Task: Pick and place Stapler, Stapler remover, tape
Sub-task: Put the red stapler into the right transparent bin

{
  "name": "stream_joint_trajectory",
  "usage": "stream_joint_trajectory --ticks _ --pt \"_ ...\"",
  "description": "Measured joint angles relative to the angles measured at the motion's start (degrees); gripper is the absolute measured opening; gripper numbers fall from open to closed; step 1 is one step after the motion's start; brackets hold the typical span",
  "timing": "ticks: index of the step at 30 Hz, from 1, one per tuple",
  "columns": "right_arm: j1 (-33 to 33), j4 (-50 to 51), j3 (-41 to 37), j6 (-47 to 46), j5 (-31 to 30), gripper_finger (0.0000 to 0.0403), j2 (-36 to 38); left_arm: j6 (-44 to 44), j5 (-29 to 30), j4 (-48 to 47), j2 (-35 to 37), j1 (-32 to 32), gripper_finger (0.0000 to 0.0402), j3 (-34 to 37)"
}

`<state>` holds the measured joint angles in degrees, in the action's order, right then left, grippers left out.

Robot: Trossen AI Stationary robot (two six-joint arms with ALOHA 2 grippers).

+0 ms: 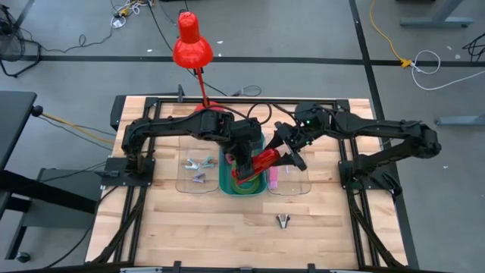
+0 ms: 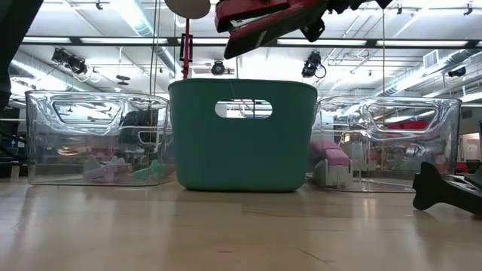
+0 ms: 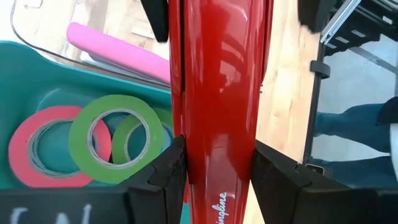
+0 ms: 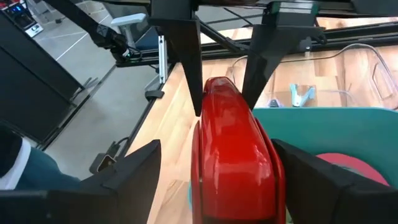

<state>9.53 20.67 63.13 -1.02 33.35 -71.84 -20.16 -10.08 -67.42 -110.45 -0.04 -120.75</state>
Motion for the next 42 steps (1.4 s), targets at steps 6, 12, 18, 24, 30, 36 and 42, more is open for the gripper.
stream_joint_trajectory --ticks 6,12,18,24,30,36,42 --pt "-0.95 -0.46 0.00 0.00 -2.38 0.0284 -0.01 -0.07 -0.62 0.02 0.00 -0.10 0.0157 0.00" --pt "-1.00 0.09 0.00 -0.09 -2.53 0.0258 -0.01 -0.09 -0.65 0.09 0.00 -0.10 0.0155 0.00" --pt "-0.97 0.47 0.00 -0.76 -1.80 0.0202 0.01 -0.16 -0.94 0.33 0.00 -0.06 0.0157 0.00" --pt "-0.97 0.58 0.00 -0.76 -1.80 0.0174 0.03 -0.59 -0.91 0.22 0.00 -0.08 0.0154 0.00" --pt "-0.97 0.98 0.00 0.41 -1.64 0.0190 0.03 -0.55 -0.69 0.42 0.00 -0.06 0.0156 0.00" --pt "-0.97 1.25 0.00 1.32 -1.46 0.0173 0.08 -0.63 -0.69 0.86 0.00 -0.08 0.0175 0.01" --pt "-1.10 3.28 -0.15 2.17 -0.69 0.0173 -0.01 -0.61 -1.17 2.65 0.08 -0.23 0.0207 0.00"
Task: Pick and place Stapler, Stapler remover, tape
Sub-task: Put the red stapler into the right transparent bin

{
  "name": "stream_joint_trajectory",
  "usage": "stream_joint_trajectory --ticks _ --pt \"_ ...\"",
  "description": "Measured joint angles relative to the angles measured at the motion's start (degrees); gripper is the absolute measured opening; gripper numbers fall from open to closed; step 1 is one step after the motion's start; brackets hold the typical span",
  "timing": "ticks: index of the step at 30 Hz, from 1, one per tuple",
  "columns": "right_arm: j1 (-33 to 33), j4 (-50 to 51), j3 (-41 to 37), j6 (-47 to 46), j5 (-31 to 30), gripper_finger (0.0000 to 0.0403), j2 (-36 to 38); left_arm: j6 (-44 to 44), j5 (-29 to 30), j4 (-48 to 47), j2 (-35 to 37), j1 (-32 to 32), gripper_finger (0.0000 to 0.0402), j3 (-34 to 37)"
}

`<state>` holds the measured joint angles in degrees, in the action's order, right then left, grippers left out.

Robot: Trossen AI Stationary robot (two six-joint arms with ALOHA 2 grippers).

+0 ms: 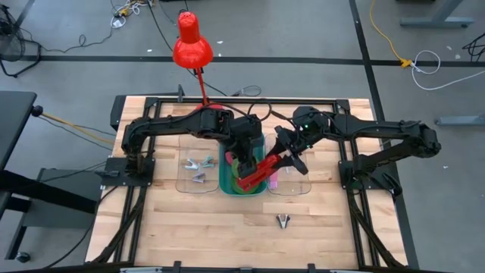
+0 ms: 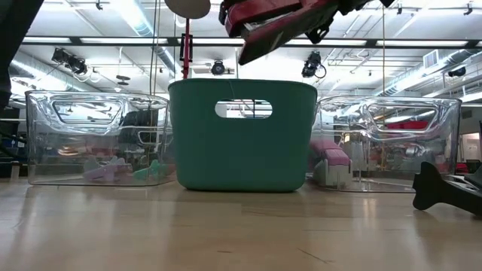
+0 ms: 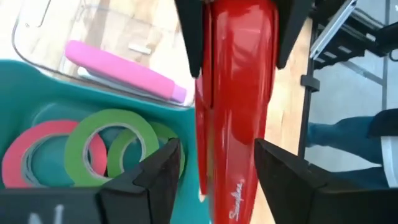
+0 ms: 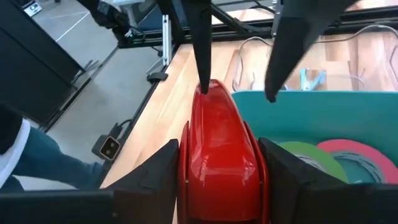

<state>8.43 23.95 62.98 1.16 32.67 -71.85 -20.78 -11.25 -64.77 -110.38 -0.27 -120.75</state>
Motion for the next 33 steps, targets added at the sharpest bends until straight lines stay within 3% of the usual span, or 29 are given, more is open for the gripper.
stream_joint_trajectory --ticks 11,21,33 --pt "0.44 6.17 0.02 4.47 -2.97 0.0173 1.43 -0.72 -0.89 1.39 0.01 0.07 0.0275 0.00" --pt "3.23 14.16 0.07 11.77 -4.01 0.0173 6.67 -2.60 -1.03 2.83 1.72 0.11 0.0269 0.00" --pt "4.87 30.50 0.15 18.92 -14.46 0.0173 12.29 -3.04 -0.39 6.40 2.94 0.09 0.0268 -0.02"
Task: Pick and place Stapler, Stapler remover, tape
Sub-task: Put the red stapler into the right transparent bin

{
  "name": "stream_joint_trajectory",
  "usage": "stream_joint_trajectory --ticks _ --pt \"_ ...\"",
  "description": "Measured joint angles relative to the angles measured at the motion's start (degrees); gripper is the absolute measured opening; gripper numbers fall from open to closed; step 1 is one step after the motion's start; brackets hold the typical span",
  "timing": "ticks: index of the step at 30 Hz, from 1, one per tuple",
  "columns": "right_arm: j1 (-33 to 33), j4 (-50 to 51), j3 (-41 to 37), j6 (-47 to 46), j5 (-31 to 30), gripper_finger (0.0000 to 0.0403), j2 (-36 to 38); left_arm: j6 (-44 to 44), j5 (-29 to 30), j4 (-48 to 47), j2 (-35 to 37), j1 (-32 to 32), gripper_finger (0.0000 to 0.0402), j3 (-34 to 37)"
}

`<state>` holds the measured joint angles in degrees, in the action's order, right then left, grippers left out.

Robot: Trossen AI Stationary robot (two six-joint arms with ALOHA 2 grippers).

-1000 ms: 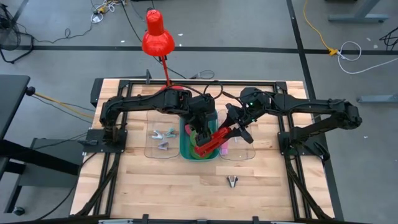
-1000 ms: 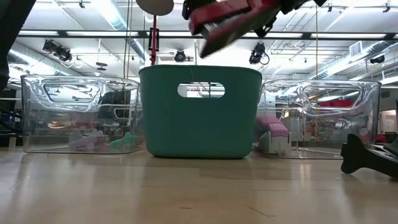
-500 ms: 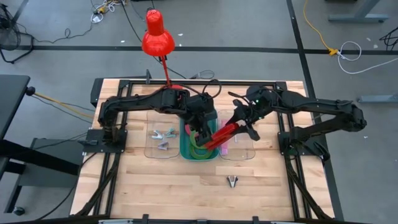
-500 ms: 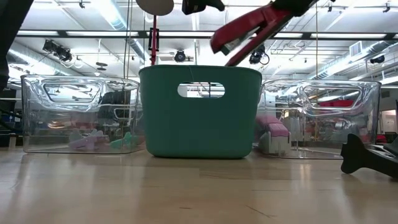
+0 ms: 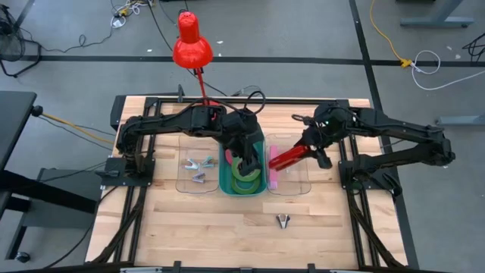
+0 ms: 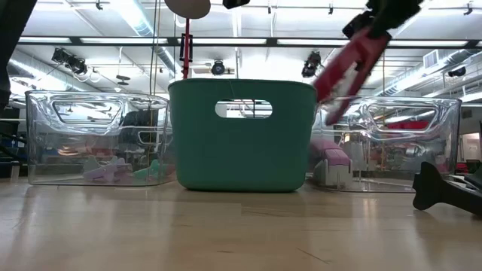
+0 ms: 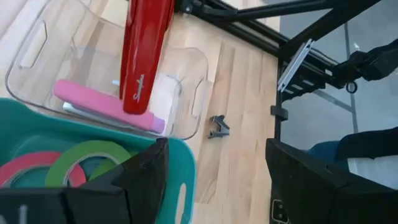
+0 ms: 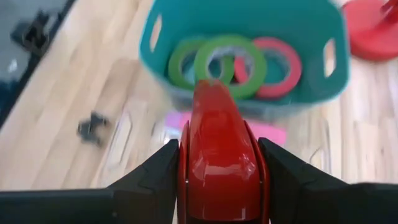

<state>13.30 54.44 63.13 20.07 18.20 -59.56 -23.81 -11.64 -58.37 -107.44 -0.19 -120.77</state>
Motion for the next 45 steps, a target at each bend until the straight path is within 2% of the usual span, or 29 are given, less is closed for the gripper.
stream_joint_trajectory --ticks 8,12,20,28,34,40,45 --pt "-0.02 6.55 0.00 10.31 5.08 0.0173 0.06 0.44 0.02 2.93 -0.02 -0.02 0.0268 0.00" --pt "-0.02 6.37 0.00 17.87 8.87 0.0173 0.06 0.46 0.02 4.08 -0.02 -0.02 0.0268 0.00" --pt "-0.02 5.61 -2.28 28.82 12.33 0.0173 -0.10 0.44 0.02 4.22 -0.04 -0.02 0.0268 0.00" --pt "-0.02 0.23 -10.07 28.79 12.75 0.0173 -0.12 0.50 0.07 4.27 -0.07 -0.02 0.0268 0.00" --pt "-0.02 -4.91 -16.27 28.51 11.95 0.0188 -0.15 0.50 0.09 4.38 -0.07 -0.02 0.0268 0.00" --pt "0.00 -6.76 -19.77 28.27 11.19 0.0183 -0.02 0.54 0.07 4.38 -0.09 -0.02 0.0268 0.00" --pt "-0.07 -8.01 -20.35 20.17 7.88 0.0208 -0.12 0.59 0.07 4.38 -0.09 -0.02 0.0268 0.00"
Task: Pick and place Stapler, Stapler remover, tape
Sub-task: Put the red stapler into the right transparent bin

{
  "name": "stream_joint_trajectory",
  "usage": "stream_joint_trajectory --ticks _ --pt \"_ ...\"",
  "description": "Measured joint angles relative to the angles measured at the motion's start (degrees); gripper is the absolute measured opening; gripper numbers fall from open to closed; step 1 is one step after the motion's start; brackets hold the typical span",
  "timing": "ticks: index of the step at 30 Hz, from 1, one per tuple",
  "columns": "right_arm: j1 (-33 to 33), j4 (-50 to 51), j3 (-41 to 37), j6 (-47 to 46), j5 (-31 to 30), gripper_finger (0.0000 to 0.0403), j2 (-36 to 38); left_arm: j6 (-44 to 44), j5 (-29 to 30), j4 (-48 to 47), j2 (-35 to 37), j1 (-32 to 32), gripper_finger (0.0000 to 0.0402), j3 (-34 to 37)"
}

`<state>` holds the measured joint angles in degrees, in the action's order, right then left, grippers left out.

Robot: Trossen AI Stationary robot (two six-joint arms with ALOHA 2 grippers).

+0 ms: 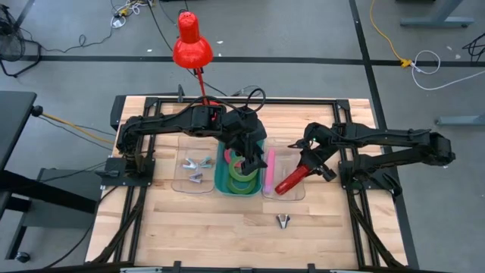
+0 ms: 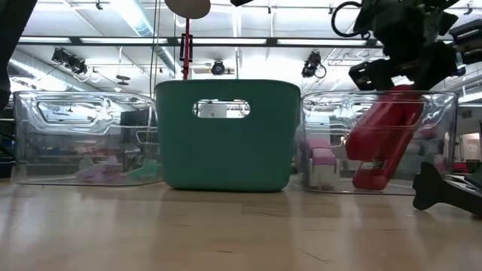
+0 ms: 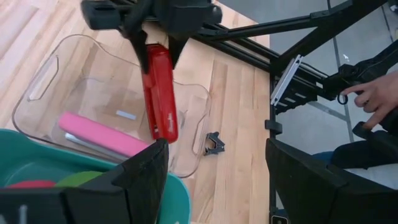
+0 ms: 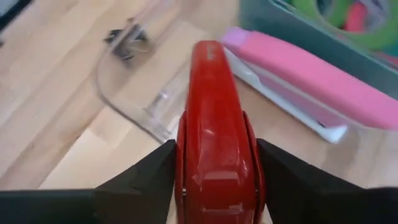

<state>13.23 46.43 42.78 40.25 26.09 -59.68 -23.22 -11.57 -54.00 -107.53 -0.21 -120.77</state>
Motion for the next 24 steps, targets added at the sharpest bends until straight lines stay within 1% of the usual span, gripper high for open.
stream_joint_trajectory --ticks 6,11,17,21,24 --pt "0.05 -2.86 0.00 -5.35 -2.31 0.0237 0.00 0.00 0.00 0.02 -0.04 0.00 0.0268 0.00" --pt "0.09 -4.32 0.00 -6.43 -3.27 0.0246 0.00 0.00 -0.02 0.04 -0.04 0.00 0.0268 0.00" --pt "0.05 -4.46 0.54 -7.00 -3.19 0.0248 0.17 0.00 -0.03 0.04 -0.04 0.00 0.0268 0.00" --pt "0.05 -3.95 2.62 -9.00 -3.17 0.0243 0.54 0.00 -0.04 0.06 -0.04 0.00 0.0268 0.00" --pt "0.05 -1.50 4.84 -11.20 -3.17 0.0237 0.72 -0.01 -0.03 0.11 -0.04 0.00 0.0268 0.00"
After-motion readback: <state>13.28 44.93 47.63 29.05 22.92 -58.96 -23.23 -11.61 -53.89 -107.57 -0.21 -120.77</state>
